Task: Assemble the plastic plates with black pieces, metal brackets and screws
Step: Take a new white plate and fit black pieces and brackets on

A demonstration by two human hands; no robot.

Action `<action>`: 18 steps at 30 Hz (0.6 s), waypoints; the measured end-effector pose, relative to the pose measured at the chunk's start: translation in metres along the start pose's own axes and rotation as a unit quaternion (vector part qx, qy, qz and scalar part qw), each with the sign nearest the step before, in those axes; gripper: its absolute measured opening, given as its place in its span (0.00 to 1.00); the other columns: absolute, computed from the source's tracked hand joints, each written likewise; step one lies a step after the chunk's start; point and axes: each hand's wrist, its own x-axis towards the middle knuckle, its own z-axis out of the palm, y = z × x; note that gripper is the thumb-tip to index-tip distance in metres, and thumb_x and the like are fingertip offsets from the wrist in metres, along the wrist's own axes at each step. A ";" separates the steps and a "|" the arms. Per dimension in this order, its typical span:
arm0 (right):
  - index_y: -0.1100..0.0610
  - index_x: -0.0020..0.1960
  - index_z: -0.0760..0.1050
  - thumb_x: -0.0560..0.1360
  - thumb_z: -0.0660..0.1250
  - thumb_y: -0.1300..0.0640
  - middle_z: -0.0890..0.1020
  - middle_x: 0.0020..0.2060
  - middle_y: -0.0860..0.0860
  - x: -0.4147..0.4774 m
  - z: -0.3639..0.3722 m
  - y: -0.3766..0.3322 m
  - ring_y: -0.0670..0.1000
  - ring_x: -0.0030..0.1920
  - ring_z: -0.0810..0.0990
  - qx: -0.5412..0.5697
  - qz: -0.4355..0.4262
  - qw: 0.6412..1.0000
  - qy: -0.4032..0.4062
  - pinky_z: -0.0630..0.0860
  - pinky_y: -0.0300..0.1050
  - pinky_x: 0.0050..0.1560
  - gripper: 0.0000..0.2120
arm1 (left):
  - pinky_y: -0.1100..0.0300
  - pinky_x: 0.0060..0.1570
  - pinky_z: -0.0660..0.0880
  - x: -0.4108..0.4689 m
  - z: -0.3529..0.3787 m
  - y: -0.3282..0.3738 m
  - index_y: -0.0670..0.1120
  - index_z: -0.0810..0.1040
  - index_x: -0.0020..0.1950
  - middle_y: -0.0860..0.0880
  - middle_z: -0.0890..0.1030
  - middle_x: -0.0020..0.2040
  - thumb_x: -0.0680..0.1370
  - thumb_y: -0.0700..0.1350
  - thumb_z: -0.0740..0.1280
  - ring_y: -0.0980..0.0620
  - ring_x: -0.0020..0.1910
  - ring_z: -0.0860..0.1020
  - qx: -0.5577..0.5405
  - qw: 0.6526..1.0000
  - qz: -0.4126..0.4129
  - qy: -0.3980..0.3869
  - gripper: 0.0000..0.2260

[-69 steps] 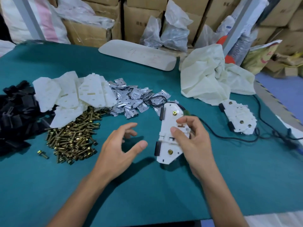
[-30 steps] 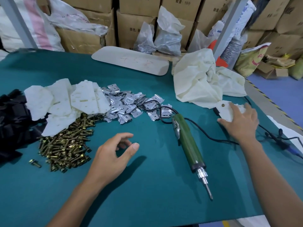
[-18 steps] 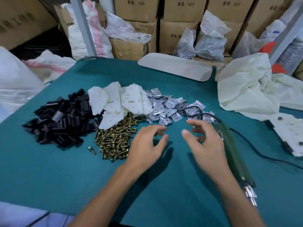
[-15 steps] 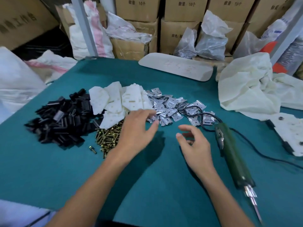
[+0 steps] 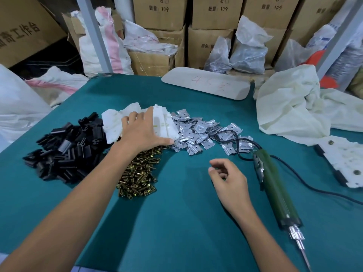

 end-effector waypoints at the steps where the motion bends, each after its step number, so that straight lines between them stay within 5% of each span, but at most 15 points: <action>1: 0.44 0.50 0.79 0.78 0.71 0.57 0.83 0.46 0.44 0.000 0.000 0.000 0.43 0.42 0.79 0.000 0.001 1.000 0.000 0.75 0.36 0.48 0.07 | 0.42 0.69 0.54 0.000 0.001 -0.001 0.51 0.49 0.81 0.44 0.66 0.76 0.58 0.82 0.64 0.39 0.74 0.58 -0.002 1.000 -0.008 0.000 0.60; 5: 0.45 0.50 0.79 0.78 0.71 0.57 0.82 0.47 0.44 0.000 0.000 -0.001 0.42 0.42 0.79 -0.004 -0.001 1.000 -0.003 0.76 0.36 0.49 0.07 | 0.43 0.66 0.58 0.002 0.002 -0.003 0.50 0.51 0.81 0.43 0.69 0.73 0.59 0.82 0.65 0.39 0.70 0.62 -0.011 1.000 -0.009 -0.010 0.60; 11: 0.42 0.49 0.78 0.78 0.72 0.58 0.83 0.46 0.43 -0.001 0.000 -0.003 0.42 0.43 0.79 0.002 -0.002 1.000 0.002 0.74 0.30 0.47 0.10 | 0.46 0.66 0.61 -0.025 -0.004 0.013 0.49 0.52 0.80 0.44 0.67 0.72 0.60 0.75 0.71 0.41 0.68 0.63 -0.115 0.988 0.037 0.097 0.58; 18: 0.45 0.49 0.79 0.79 0.71 0.59 0.84 0.44 0.43 0.000 -0.001 -0.008 0.44 0.42 0.80 0.051 -0.003 0.999 0.004 0.74 0.29 0.46 0.08 | 0.52 0.69 0.60 -0.110 0.002 0.052 0.59 0.44 0.79 0.59 0.56 0.74 0.59 0.67 0.78 0.55 0.70 0.56 -0.281 0.940 0.146 0.123 0.59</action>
